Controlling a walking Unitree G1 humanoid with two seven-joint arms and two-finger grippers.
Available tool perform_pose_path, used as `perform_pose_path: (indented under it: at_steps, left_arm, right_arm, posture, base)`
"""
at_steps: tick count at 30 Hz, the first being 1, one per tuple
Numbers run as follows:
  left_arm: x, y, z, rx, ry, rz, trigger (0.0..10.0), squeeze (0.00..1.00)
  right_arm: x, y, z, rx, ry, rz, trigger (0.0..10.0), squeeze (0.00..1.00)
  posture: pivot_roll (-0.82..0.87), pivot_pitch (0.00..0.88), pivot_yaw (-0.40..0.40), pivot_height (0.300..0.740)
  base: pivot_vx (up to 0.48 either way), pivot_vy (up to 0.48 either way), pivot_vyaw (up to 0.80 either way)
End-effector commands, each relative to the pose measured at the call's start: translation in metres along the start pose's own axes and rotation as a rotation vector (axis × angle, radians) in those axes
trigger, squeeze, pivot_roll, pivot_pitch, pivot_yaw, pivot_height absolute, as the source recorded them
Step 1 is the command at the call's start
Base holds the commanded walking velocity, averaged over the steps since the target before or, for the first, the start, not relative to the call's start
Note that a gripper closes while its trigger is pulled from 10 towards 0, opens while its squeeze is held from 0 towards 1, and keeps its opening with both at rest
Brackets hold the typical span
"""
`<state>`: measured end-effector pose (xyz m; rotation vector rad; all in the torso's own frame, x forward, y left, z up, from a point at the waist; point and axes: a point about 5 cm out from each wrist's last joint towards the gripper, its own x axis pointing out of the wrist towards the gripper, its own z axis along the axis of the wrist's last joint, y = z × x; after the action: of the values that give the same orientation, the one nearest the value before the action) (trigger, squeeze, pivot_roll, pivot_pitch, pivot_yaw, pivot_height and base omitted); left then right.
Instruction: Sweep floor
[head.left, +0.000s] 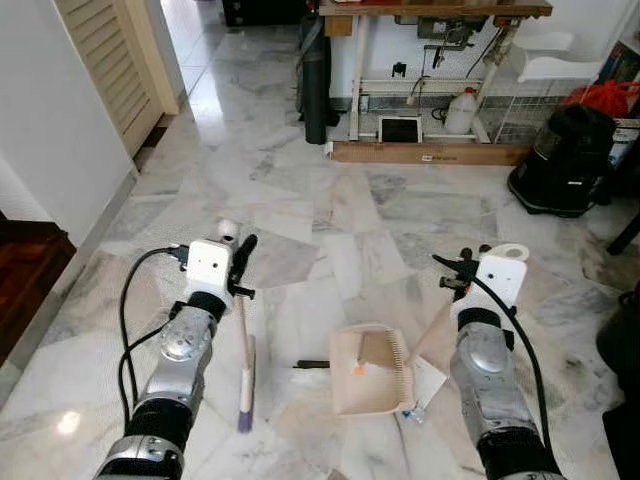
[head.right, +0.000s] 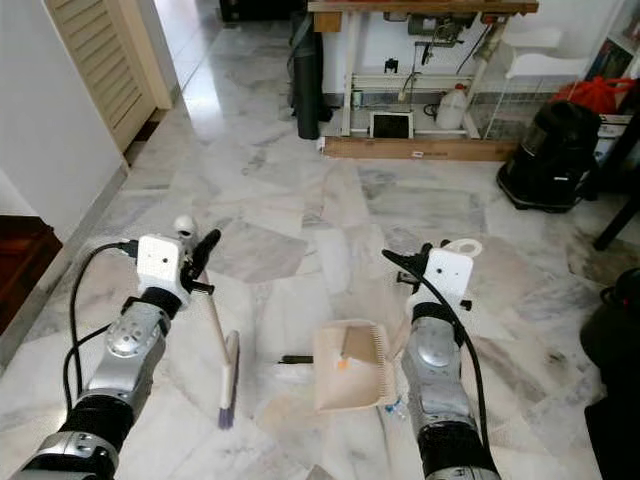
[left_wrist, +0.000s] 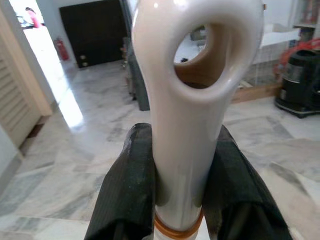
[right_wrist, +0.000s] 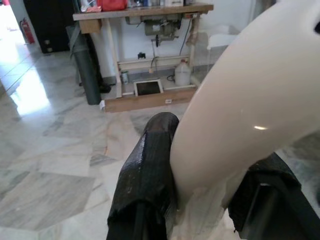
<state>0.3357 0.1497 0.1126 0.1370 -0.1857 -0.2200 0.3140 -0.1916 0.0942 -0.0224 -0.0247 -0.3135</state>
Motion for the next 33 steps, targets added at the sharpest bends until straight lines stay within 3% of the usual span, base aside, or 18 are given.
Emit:
perform_pose_path:
  at_steps: [1, 14, 23, 33]
  left_arm:
    - [0.007, 0.0, 0.012, 0.022, -0.061, -0.011, 10.0, 0.0]
    - [0.002, 0.01, 0.009, 0.038, -0.068, 0.029, 10.0, 0.0]
    - [0.002, 0.003, 0.005, 0.029, -0.067, 0.026, 10.0, 0.0]
    - [-0.006, 0.011, 0.006, 0.047, -0.08, 0.062, 10.0, 0.0]
  right_arm:
    - [0.001, -0.001, 0.014, 0.025, -0.073, -0.009, 10.0, 0.0]
    - [-0.013, 0.008, 0.008, 0.041, -0.061, -0.002, 10.0, 0.0]
    - [-0.02, -0.009, 0.012, 0.009, -0.097, 0.005, 10.0, 0.0]
    - [-0.019, 0.004, 0.007, 0.027, -0.065, 0.047, 10.0, 0.0]
  posture:
    - [-0.12, 0.0, 0.051, 0.74]
    - [-0.13, 0.0, 0.079, 0.74]
    - [-0.16, 0.0, 0.063, 0.74]
    - [-0.1, 0.0, 0.026, 0.74]
  base:
    - [0.0, 0.0, 0.0]
    - [0.0, 0.0, 0.0]
    - [0.0, 0.0, 0.65]
    - [0.0, 0.0, 0.69]
